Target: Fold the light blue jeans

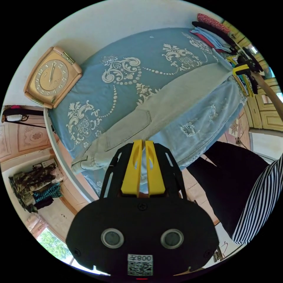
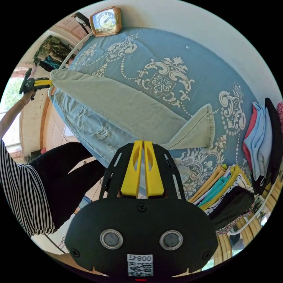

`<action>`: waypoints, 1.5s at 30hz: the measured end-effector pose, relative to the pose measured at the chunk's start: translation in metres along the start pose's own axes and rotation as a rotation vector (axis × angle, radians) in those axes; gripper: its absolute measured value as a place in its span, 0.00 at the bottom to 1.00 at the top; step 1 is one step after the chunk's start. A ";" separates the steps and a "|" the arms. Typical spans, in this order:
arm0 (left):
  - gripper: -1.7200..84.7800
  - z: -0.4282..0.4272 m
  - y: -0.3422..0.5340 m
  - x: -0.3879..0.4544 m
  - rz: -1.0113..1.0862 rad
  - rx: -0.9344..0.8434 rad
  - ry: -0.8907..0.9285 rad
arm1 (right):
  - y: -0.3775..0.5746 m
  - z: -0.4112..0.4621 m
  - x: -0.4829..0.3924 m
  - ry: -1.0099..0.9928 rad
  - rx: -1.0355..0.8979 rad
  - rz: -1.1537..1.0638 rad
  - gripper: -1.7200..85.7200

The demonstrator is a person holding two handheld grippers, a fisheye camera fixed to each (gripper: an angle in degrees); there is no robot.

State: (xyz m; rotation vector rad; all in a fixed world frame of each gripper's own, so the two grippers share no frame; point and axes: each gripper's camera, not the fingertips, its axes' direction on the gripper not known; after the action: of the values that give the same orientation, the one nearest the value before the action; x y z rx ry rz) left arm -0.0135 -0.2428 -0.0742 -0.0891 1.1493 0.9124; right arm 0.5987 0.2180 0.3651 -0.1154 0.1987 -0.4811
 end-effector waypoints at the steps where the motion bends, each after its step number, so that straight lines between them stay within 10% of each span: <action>1: 0.03 0.007 0.010 0.001 -0.015 -0.015 0.007 | 0.006 0.008 0.002 -0.034 0.005 0.033 0.02; 45: 0.08 0.390 0.150 -0.141 -0.064 -0.551 0.140 | 0.032 0.219 0.221 -0.184 -0.095 0.406 0.04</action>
State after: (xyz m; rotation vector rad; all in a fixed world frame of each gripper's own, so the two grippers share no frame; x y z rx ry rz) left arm 0.1635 -0.0327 0.2715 -0.6424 0.9885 1.1587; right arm 0.8524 0.1563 0.5371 -0.2059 0.0605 -0.0550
